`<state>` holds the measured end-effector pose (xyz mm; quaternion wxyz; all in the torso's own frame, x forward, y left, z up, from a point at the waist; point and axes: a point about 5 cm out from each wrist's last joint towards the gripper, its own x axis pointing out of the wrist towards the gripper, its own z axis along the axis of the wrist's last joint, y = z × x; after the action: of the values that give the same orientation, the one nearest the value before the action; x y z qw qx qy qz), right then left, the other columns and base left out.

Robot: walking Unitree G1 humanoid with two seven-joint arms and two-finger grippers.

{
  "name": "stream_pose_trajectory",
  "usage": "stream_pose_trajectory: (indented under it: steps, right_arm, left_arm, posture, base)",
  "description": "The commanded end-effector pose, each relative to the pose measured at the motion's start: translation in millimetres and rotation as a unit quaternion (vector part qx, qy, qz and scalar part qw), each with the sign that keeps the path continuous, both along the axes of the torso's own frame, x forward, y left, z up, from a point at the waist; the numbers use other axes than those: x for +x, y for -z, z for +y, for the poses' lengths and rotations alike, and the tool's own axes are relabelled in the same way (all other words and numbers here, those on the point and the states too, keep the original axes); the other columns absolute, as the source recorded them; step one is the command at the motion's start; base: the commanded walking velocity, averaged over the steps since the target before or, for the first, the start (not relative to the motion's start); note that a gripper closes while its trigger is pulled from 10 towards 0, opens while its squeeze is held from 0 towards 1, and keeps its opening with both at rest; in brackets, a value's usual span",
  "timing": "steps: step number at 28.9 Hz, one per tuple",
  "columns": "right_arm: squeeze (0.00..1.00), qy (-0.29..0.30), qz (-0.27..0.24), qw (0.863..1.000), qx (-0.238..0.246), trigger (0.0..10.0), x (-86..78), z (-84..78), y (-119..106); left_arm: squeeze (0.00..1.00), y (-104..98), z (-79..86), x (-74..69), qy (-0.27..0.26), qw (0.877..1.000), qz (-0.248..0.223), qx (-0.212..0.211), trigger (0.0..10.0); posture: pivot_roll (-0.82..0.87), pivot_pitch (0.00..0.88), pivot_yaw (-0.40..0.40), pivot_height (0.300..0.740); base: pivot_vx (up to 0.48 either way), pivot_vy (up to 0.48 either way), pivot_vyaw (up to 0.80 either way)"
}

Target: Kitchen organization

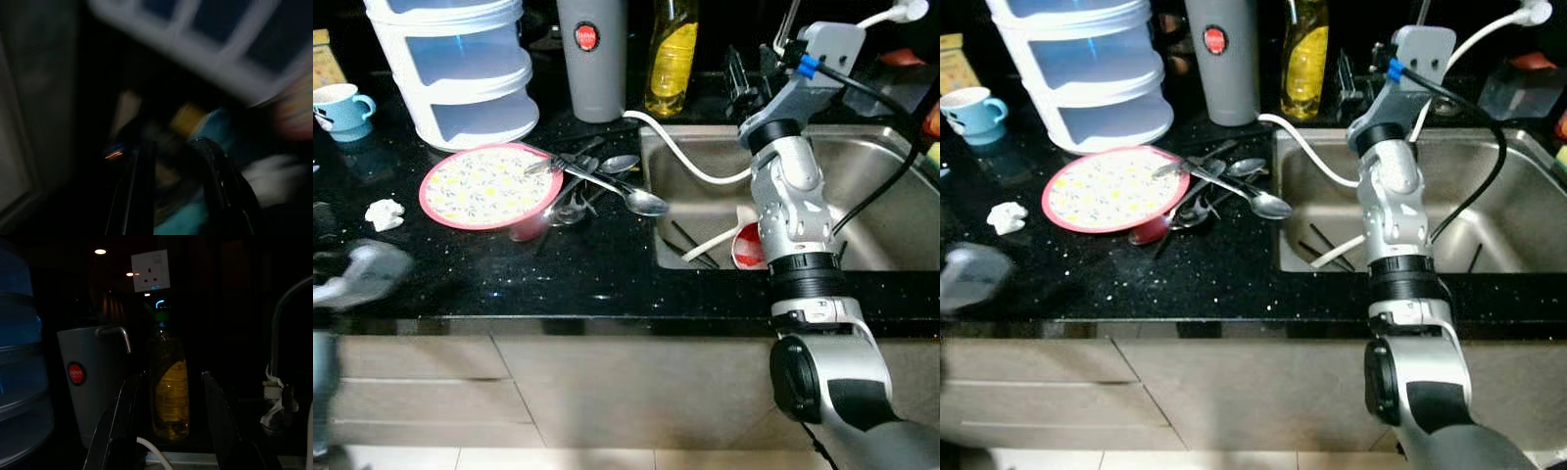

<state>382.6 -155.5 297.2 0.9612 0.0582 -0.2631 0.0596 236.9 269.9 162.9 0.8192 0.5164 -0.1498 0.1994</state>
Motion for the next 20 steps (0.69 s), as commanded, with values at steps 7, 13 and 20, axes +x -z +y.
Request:
stream_pose_trajectory:
  steps: [7,13,20]
  right_arm:
    - [0.00,-0.005,-0.004,1.000,0.003,10.0,-0.2,3.8,-3.1]
    - [0.00,0.004,-0.008,1.000,0.006,10.0,-4.9,-0.4,-3.8]
    - [0.00,-0.004,-0.019,1.000,-0.003,10.0,-8.7,3.7,-8.0]
  left_arm:
    - [0.00,9.6,-0.2,5.5,-0.029,0.999,0.021,-0.004,10.0]
    - [0.00,-3.9,6.7,15.3,-0.061,0.998,0.003,-0.001,10.0]
    - [0.00,-13.4,-5.1,21.6,-0.046,0.999,-0.022,-0.019,10.0]
  posture:
    - [0.04,0.019,-0.006,0.740]
    - [0.00,0.019,0.006,0.740]
    - [-0.02,0.011,-0.001,0.740]
  base:
    - [0.000,0.000,0.00]
    - [0.000,0.000,0.00]
    - [0.000,0.000,0.00]
